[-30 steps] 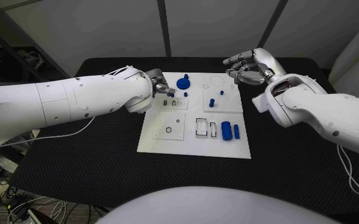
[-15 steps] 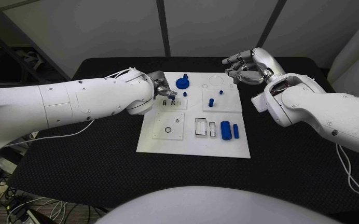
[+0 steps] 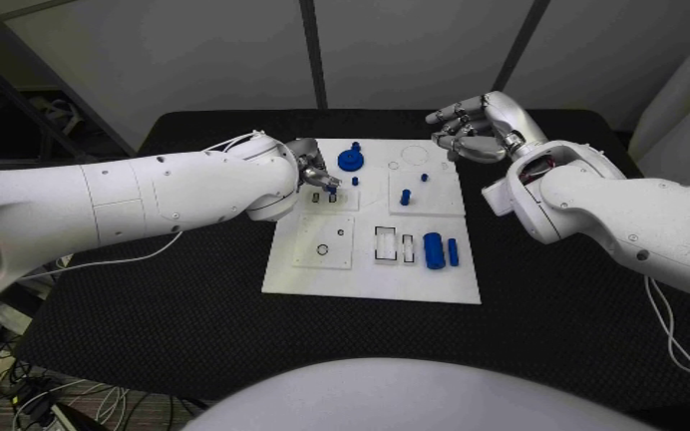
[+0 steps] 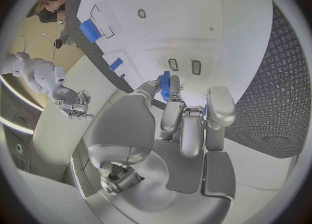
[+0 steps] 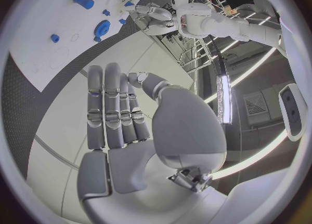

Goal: Assemble the parts on the task board

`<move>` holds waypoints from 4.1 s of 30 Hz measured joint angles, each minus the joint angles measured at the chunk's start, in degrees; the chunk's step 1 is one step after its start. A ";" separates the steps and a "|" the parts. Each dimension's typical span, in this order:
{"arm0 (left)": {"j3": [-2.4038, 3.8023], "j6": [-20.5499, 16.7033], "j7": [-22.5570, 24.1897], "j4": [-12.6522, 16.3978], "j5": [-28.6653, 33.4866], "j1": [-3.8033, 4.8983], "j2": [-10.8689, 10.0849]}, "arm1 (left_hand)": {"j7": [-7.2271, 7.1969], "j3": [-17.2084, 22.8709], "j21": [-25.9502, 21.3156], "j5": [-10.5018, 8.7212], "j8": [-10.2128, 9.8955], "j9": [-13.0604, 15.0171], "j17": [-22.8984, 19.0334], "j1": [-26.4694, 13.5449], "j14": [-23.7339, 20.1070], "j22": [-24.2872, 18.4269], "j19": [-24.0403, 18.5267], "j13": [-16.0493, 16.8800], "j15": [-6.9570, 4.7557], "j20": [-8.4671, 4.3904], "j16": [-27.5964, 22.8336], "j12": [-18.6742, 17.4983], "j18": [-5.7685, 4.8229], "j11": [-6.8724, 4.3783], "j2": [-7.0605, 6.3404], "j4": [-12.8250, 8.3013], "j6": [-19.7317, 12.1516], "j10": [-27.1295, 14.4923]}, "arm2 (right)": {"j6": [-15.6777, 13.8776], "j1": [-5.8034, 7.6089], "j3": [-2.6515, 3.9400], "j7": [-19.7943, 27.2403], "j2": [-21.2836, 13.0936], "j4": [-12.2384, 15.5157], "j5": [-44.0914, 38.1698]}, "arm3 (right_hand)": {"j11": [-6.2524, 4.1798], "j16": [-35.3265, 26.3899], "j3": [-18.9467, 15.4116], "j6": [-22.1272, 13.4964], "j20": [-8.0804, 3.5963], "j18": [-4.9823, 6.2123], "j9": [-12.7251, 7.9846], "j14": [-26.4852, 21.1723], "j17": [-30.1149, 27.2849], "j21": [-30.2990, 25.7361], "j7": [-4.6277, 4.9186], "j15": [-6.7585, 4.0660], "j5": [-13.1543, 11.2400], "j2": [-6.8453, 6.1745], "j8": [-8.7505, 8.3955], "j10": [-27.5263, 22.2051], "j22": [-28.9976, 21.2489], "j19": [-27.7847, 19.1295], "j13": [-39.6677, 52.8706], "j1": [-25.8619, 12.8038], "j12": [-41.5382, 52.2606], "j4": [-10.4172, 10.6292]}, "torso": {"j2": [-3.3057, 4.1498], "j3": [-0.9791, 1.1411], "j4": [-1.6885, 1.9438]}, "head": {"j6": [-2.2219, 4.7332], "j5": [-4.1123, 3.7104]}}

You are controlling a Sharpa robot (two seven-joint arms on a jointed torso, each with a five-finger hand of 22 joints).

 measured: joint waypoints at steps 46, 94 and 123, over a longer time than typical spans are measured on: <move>0.06 3.65 -1.58 -1.12 -1.41 -0.70 1.11 | -0.01 1.10 0.00 -6.20 -0.06 0.82 0.00 0.01 0.01 -0.01 0.00 0.31 0.18 0.00 0.22 0.27 0.00 0.03 0.01 -1.41 0.00 0.38 | 0.14 0.00 0.00 0.04 0.23 -0.11 -0.01 | 0.00 0.00 -0.16 0.00 0.00 0.00 0.00 0.00 0.01 0.00 0.00 0.00 0.00 0.00 0.00 0.00 0.02 0.00 -0.01 0.00 0.00 -0.17 | -0.03 0.04 0.01 | -0.07 -0.15; 0.12 -1.95 -0.25 -0.22 -4.75 -1.36 0.48 | 0.19 1.17 1.23 -6.86 0.01 0.87 0.00 0.01 0.11 -0.02 0.61 1.03 -0.11 -0.21 0.43 1.11 0.02 -0.30 0.01 -1.48 0.22 0.94 | 0.24 -0.01 -0.01 0.08 0.31 -0.31 -0.02 | 0.00 0.00 -0.16 0.00 0.00 0.00 0.00 0.00 0.02 0.00 0.00 0.00 0.00 0.00 0.00 0.00 0.03 0.00 -0.03 0.00 0.00 -0.16 | 0.01 0.03 -0.01 | -0.07 -0.02; 0.28 1.44 -0.82 -0.32 -7.89 -1.63 0.81 | 0.19 1.46 1.23 -6.91 -0.30 1.25 0.00 0.00 0.10 -0.02 0.61 1.02 0.08 -0.20 0.43 1.11 0.02 -0.15 0.01 -1.78 0.21 0.80 | 0.35 -0.01 -0.01 0.06 0.36 -0.35 -0.02 | 0.00 -0.42 -0.31 0.00 0.00 0.00 0.00 0.00 -0.07 -0.37 0.00 0.00 0.00 0.00 0.00 0.00 -0.06 0.00 -0.32 0.00 0.00 -0.01 | -0.01 0.03 0.03 | -0.07 0.05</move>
